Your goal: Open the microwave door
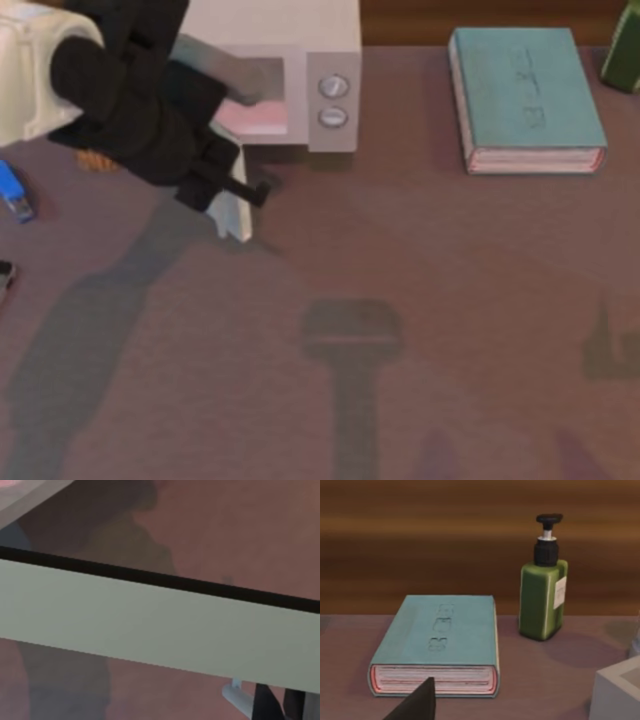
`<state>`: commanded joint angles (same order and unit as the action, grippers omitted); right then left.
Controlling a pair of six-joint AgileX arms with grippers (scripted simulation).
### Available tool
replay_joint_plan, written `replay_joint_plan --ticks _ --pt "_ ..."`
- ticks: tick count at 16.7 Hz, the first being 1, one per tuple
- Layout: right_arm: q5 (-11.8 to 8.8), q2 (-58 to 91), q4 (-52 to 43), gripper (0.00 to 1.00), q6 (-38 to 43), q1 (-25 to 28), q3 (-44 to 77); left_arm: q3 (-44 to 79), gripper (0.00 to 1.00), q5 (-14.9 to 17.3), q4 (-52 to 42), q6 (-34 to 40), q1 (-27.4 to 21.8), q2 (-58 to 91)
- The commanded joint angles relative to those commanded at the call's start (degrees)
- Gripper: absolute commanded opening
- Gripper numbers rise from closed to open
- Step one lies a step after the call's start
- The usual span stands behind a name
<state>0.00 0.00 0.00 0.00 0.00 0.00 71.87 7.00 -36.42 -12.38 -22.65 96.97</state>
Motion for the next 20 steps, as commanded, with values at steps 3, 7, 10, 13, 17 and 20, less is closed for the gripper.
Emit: replay_joint_plan --ticks 3,7,10,13,17,20 --pt "0.00 0.00 0.00 1.00 0.00 0.00 0.00 -0.40 0.00 1.13 0.23 -1.94 0.77 -1.10" --pt "0.00 0.00 0.00 1.00 0.00 0.00 0.00 -0.40 0.00 1.13 0.23 -1.94 0.77 -1.10" --pt "0.00 0.00 0.00 1.00 0.00 0.00 0.00 -0.40 0.00 1.13 0.23 -1.94 0.77 -1.10" --pt "0.00 0.00 0.00 1.00 0.00 0.00 0.00 -0.40 0.00 1.13 0.23 -1.94 0.77 -1.10" --pt "0.00 0.00 0.00 1.00 0.00 0.00 0.00 -0.40 0.00 1.13 0.23 -1.94 0.77 -1.10" --pt "0.00 0.00 0.00 1.00 0.00 0.00 0.00 -0.40 0.00 1.13 0.23 -1.94 0.77 -1.10"
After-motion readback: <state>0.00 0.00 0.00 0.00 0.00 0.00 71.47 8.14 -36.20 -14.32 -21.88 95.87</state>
